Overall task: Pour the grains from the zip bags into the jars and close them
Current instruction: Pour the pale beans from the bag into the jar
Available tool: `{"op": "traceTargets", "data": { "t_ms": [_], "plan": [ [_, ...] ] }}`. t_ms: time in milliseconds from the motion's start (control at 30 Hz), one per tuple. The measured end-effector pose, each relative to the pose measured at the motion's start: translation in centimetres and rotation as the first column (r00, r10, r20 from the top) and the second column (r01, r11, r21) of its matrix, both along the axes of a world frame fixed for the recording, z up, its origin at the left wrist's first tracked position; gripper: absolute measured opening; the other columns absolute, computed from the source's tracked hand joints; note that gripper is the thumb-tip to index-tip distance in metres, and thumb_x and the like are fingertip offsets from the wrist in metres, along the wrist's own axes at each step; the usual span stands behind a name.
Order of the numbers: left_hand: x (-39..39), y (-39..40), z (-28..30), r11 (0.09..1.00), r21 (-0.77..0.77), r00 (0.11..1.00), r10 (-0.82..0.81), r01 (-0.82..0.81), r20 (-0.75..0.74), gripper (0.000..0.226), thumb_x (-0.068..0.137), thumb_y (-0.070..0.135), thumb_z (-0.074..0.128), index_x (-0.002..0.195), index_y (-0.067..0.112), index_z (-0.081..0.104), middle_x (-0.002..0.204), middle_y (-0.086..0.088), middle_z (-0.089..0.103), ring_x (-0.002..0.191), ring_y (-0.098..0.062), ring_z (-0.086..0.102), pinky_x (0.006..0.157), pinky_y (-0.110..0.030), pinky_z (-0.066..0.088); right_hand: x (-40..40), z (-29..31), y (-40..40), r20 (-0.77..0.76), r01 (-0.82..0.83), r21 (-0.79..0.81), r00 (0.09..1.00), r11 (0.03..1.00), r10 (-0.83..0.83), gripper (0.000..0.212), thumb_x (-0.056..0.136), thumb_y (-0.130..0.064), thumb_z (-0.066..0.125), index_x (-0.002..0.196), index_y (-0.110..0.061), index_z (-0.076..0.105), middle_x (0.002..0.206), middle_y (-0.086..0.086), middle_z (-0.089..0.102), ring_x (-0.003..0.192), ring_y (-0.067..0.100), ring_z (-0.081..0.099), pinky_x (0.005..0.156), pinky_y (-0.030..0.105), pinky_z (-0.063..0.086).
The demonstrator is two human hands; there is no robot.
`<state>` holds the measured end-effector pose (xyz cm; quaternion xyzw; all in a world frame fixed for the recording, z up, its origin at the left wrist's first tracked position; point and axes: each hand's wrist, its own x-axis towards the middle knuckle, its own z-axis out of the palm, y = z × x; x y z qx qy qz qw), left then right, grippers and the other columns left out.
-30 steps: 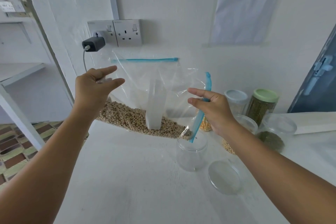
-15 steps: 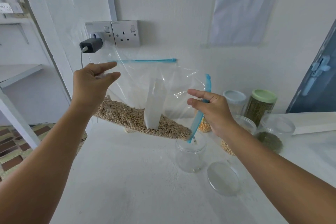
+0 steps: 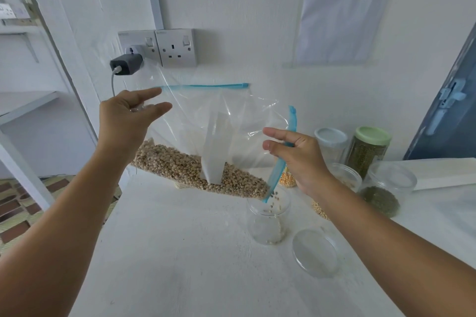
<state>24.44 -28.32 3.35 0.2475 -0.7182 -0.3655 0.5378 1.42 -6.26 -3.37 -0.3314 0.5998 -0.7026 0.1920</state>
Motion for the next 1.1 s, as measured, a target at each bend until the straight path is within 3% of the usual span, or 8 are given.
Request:
{"op": "traceTargets", "data": {
  "t_ms": [133,233,367,467,600,800,933,1100],
  "plan": [
    [0.2,0.1,-0.7,1.000,0.010,0.999,-0.017,0.016,0.027,0.048,0.071,0.026,0.093,0.116,0.030,0.076,0.067,0.023,0.057,0.082,0.006,0.067,0.094,-0.013,0.052,0.2,-0.3,0.0,0.005,-0.005,-0.005,1.000,1.000,0.005,0.030,0.084,-0.004,0.083,0.108,-0.021,0.083,0.115,-0.005,0.072,0.089,-0.004,0.069,0.091,0.017,0.055],
    [0.2,-0.1,-0.9,1.000,-0.013,0.998,-0.018,0.018,0.054,0.049,0.072,0.027,0.092,0.117,0.032,0.074,0.065,0.030,0.057,0.091,-0.001,0.068,0.088,-0.009,0.051,0.1,-0.1,0.1,-0.001,-0.011,-0.013,1.000,1.000,0.010,0.031,0.084,-0.002,0.083,0.110,-0.018,0.082,0.102,-0.016,0.075,0.087,-0.006,0.069,0.089,0.015,0.054],
    [0.4,-0.3,-0.8,0.998,-0.062,0.996,-0.023,0.029,0.086,0.044,0.078,0.022,0.090,0.113,0.041,0.071,0.071,0.033,0.060,0.107,-0.004,0.070,0.085,-0.004,0.049,-0.1,-0.1,0.0,-0.021,0.001,-0.010,1.000,1.000,-0.001,0.030,0.084,-0.006,0.084,0.108,-0.023,0.083,0.118,0.002,0.074,0.091,0.000,0.071,0.085,0.013,0.054],
    [0.6,-0.5,-0.7,0.997,-0.072,0.996,-0.008,0.014,0.089,0.045,0.080,0.021,0.089,0.118,0.036,0.072,0.074,0.029,0.060,0.107,-0.002,0.070,0.085,-0.003,0.048,-0.1,-0.1,-0.1,-0.026,0.000,-0.007,1.000,1.000,0.000,0.030,0.084,-0.006,0.084,0.109,-0.023,0.082,0.121,0.002,0.074,0.090,-0.002,0.070,0.083,0.011,0.053],
    [0.4,-0.7,-0.6,0.998,-0.068,0.997,0.007,-0.001,0.081,0.046,0.080,0.022,0.089,0.122,0.030,0.073,0.082,0.015,0.057,0.103,-0.004,0.071,0.085,-0.006,0.049,0.1,0.2,0.0,-0.024,-0.009,-0.009,1.000,1.000,0.008,0.031,0.086,-0.004,0.082,0.113,-0.019,0.081,0.122,-0.004,0.073,0.088,-0.006,0.069,0.084,0.011,0.053],
    [0.4,-0.8,0.1,0.998,-0.056,0.998,0.007,-0.003,0.068,0.044,0.079,0.020,0.090,0.119,0.031,0.074,0.077,0.017,0.056,0.089,-0.006,0.068,0.095,-0.020,0.051,0.1,0.6,-0.1,-0.001,-0.009,-0.016,1.000,1.000,0.009,0.030,0.085,-0.005,0.083,0.110,-0.020,0.082,0.114,-0.008,0.076,0.089,-0.004,0.070,0.086,0.015,0.054],
    [0.4,-1.0,0.7,0.999,-0.049,0.999,0.007,-0.004,0.048,0.042,0.080,0.017,0.089,0.116,0.031,0.075,0.073,0.019,0.058,0.070,0.007,0.061,0.094,-0.017,0.050,0.2,0.9,-0.2,0.019,-0.017,-0.017,1.000,1.000,0.018,0.029,0.085,-0.007,0.084,0.109,-0.022,0.083,0.106,0.002,0.079,0.092,0.007,0.073,0.092,0.021,0.057],
    [0.6,-1.3,1.3,0.999,-0.040,0.998,0.025,-0.023,0.049,0.043,0.082,0.017,0.088,0.122,0.024,0.074,0.052,0.020,0.047,0.051,0.005,0.048,0.079,-0.010,0.046,0.4,1.1,-0.4,0.037,-0.034,-0.024,0.999,0.999,0.035,0.028,0.084,-0.008,0.085,0.109,-0.021,0.083,0.105,0.008,0.079,0.095,0.010,0.072,0.097,0.026,0.058]
  ]
}}
